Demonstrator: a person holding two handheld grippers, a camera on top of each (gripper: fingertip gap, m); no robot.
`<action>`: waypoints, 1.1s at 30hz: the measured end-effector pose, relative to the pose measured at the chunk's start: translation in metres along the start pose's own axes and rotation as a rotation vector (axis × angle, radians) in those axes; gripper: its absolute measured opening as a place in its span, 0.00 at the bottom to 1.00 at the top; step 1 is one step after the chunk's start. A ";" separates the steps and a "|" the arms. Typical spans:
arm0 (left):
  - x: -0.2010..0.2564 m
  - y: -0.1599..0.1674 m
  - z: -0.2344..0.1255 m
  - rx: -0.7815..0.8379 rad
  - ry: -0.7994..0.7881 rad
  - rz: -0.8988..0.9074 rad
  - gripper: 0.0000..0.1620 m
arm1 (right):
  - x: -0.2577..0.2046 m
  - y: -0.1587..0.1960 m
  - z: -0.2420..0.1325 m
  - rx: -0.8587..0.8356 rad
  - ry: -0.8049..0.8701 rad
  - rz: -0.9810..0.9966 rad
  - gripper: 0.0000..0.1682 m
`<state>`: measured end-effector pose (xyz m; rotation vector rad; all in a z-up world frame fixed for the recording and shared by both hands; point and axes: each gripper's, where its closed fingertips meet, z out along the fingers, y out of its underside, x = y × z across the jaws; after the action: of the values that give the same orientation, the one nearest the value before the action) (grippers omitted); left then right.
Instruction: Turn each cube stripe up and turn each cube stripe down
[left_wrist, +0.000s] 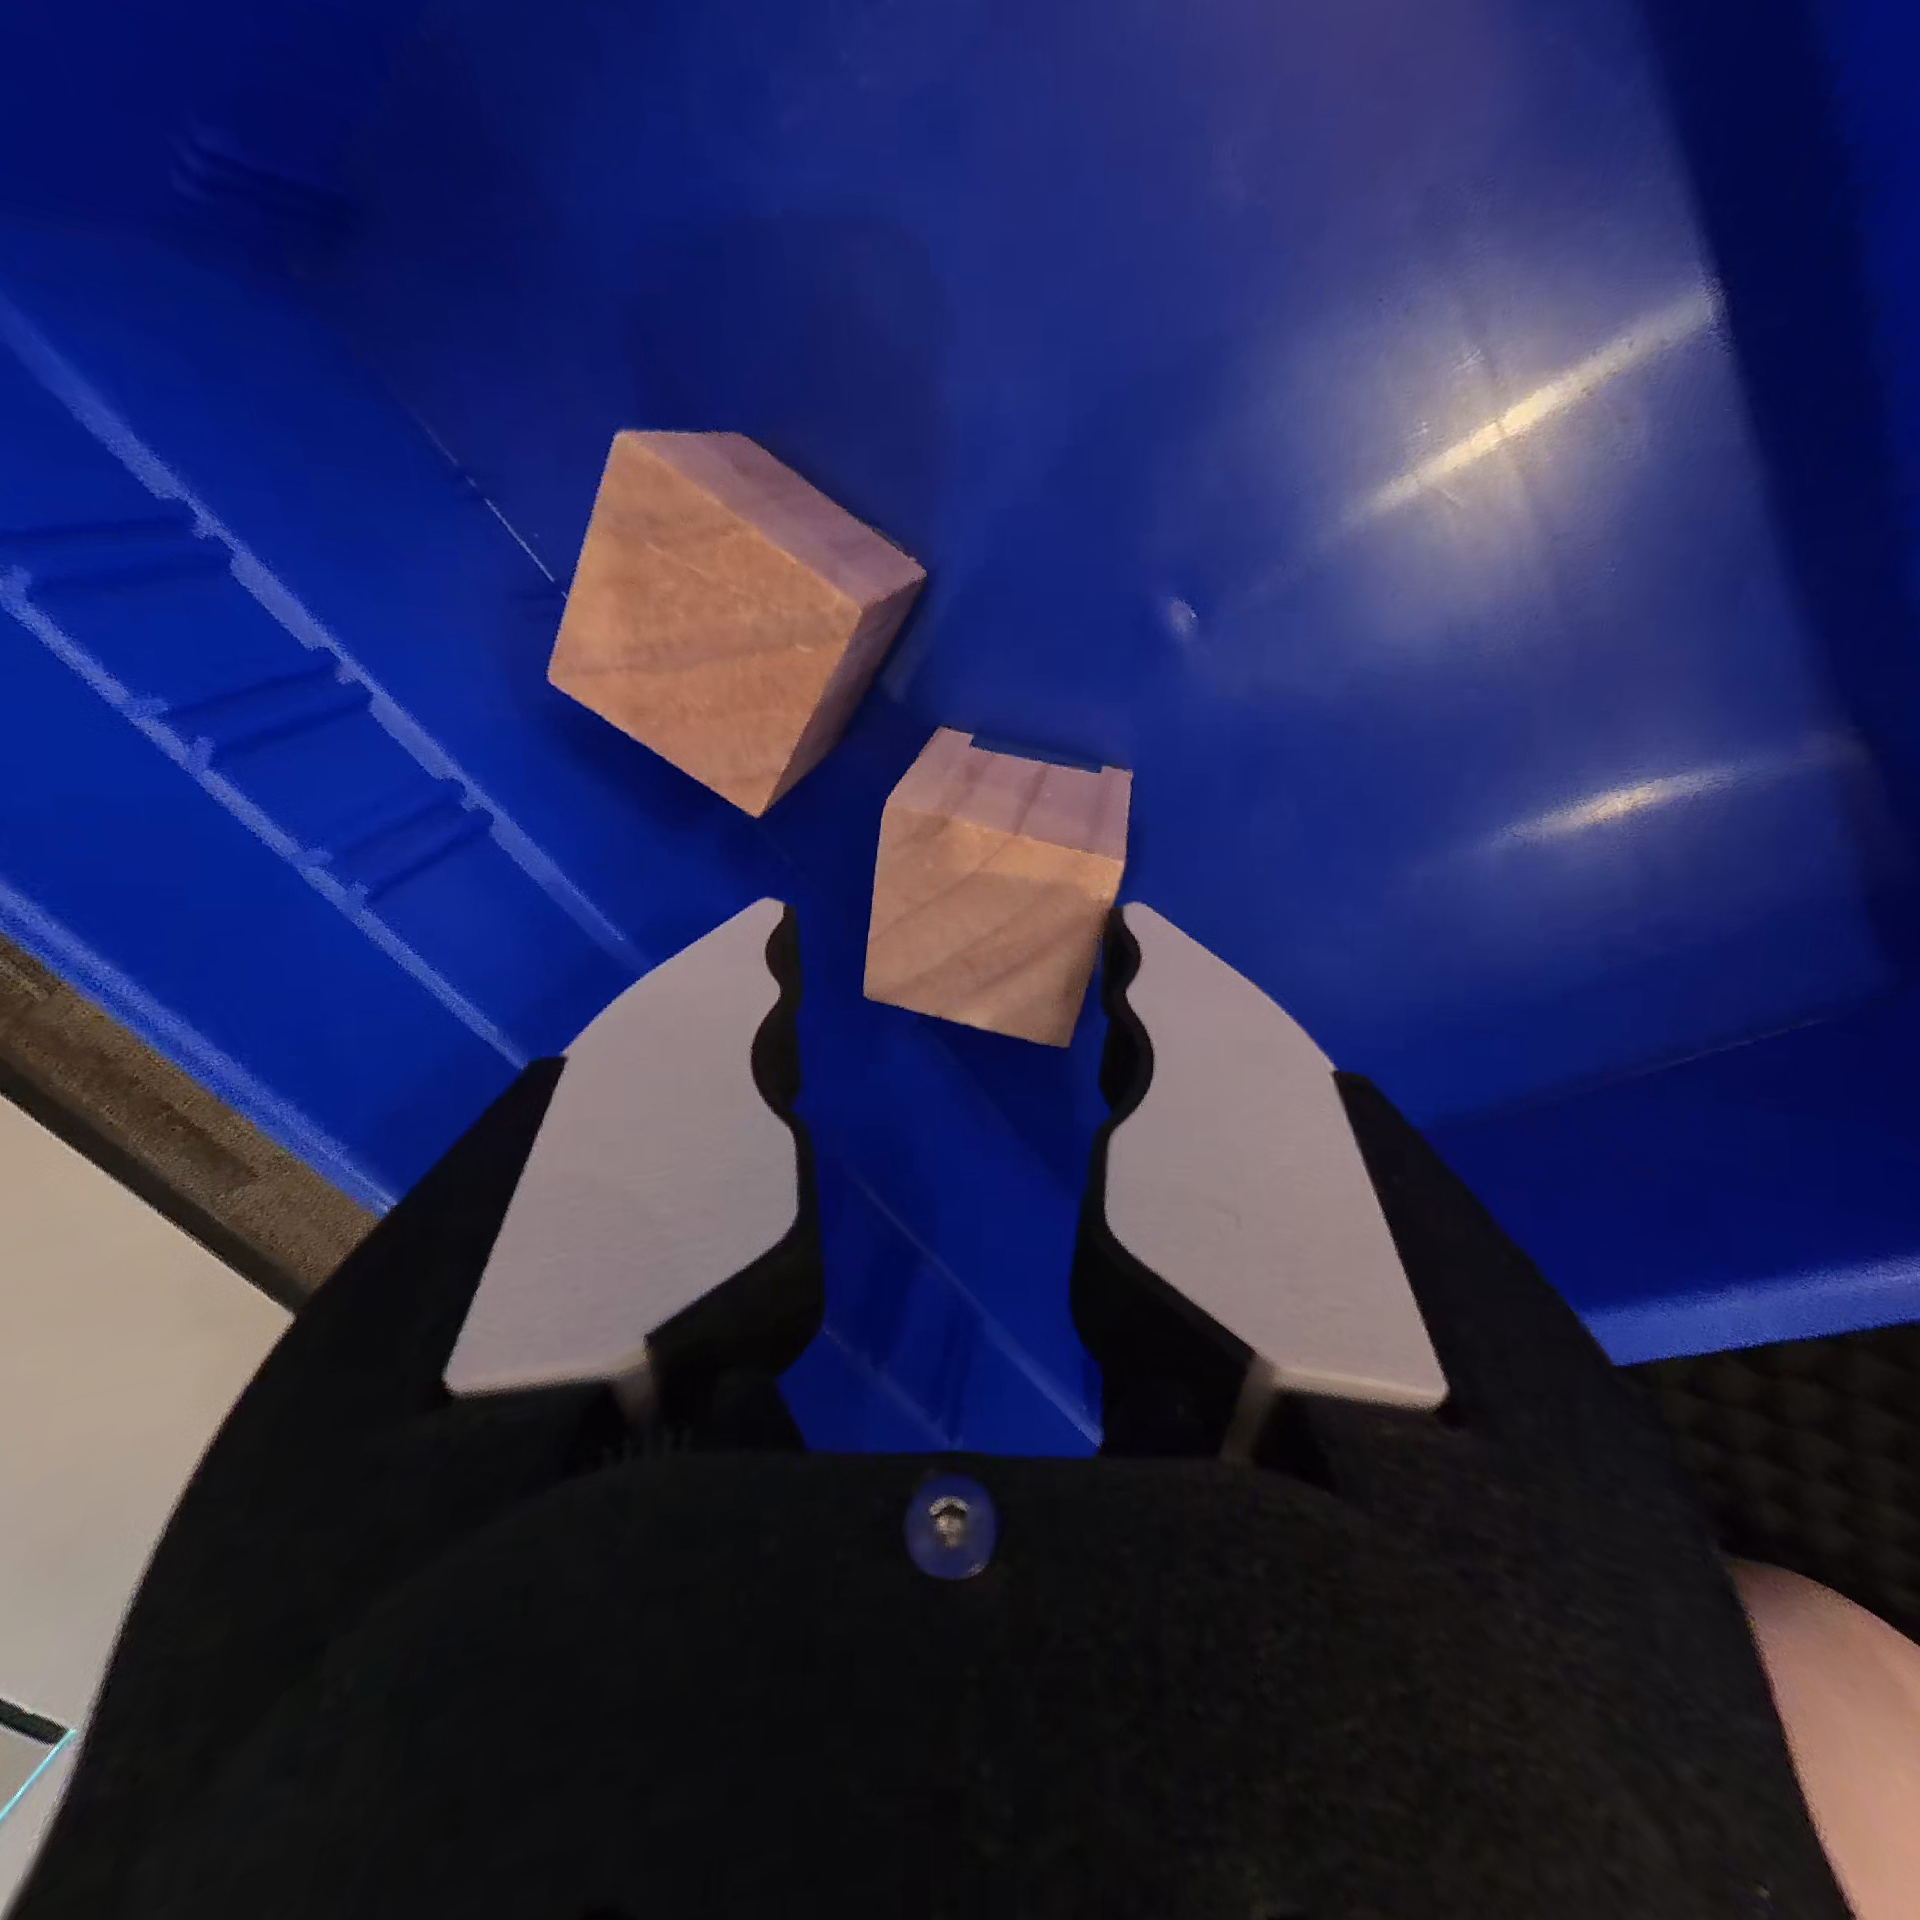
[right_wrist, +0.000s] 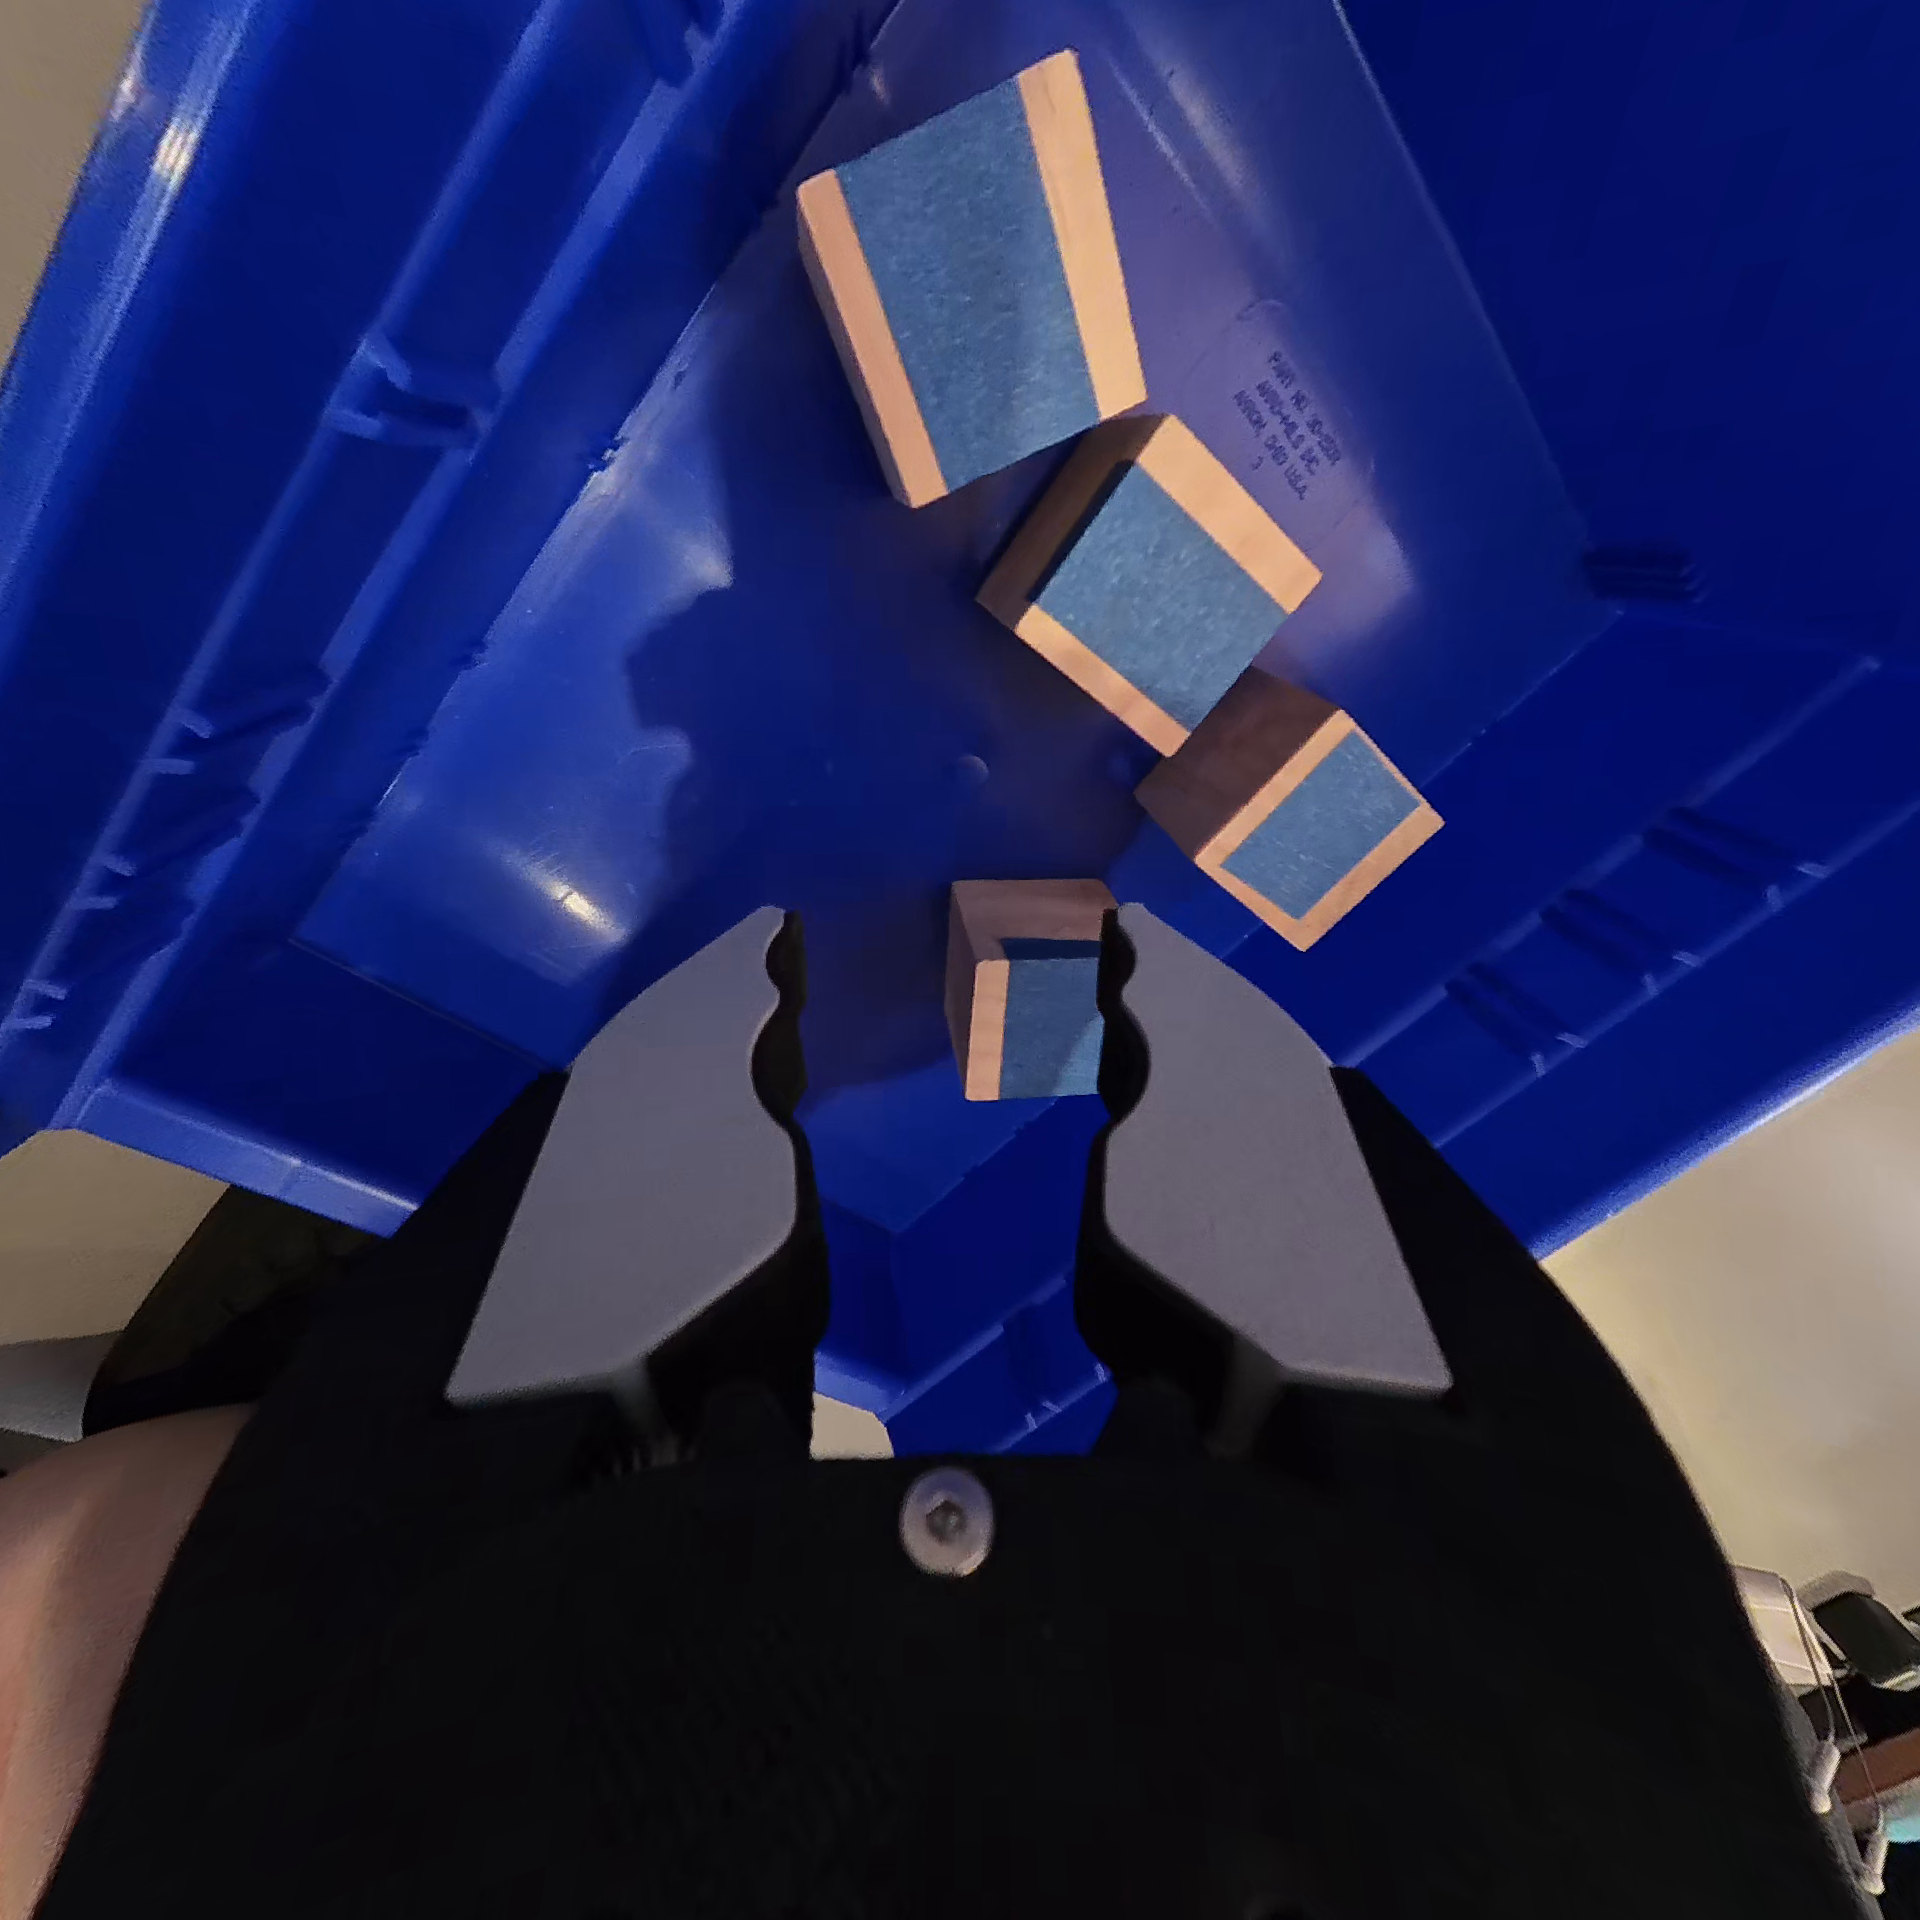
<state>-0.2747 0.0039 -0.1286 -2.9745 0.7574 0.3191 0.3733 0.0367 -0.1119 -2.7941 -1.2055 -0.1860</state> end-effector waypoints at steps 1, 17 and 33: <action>0.000 -0.001 0.002 -0.003 0.002 0.004 0.35 | -0.001 0.000 0.000 -0.002 -0.003 -0.001 0.34; 0.029 -0.048 -0.114 0.562 0.126 0.008 0.29 | 0.006 -0.017 -0.049 0.131 0.184 0.022 0.31; 0.250 -0.097 -0.270 0.983 1.385 0.397 0.28 | -0.261 -0.174 -0.231 1.531 0.439 -0.843 0.53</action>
<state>0.0366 -0.0561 0.0818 -1.6952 1.0453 -1.6752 0.0520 -0.0623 0.0846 -0.8514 -1.3696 0.0750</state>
